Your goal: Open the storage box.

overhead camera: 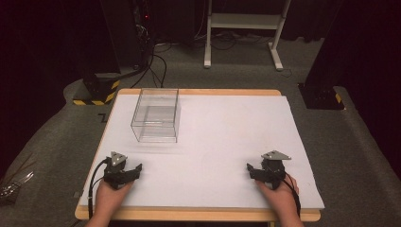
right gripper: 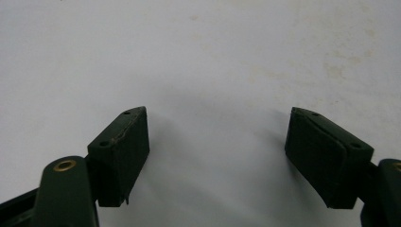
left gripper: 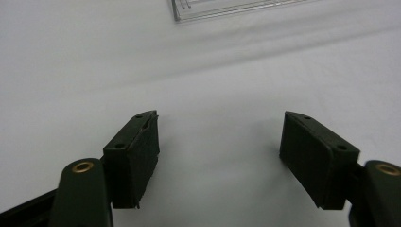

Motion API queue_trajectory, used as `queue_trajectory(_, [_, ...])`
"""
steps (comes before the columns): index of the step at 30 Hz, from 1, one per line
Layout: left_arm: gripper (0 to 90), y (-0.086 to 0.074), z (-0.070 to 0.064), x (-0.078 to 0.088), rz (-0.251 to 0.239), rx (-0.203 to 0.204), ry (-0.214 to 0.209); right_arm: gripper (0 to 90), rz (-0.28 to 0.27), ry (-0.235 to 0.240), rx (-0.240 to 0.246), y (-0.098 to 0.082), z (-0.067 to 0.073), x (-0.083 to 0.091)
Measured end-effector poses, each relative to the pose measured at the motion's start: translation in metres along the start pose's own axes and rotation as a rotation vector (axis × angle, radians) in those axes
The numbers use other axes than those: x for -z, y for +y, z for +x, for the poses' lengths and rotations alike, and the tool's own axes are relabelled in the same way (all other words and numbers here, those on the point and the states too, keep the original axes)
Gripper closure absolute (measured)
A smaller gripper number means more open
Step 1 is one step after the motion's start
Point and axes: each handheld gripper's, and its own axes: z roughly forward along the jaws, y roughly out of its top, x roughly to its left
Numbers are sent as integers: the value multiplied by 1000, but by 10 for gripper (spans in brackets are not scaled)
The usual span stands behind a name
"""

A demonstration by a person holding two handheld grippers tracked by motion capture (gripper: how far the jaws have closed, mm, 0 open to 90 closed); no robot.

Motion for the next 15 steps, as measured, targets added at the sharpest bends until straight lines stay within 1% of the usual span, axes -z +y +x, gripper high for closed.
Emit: queue_trajectory(15, [291,0,1,0,0,-3,-5,224,0,0,-1,0,0,0])
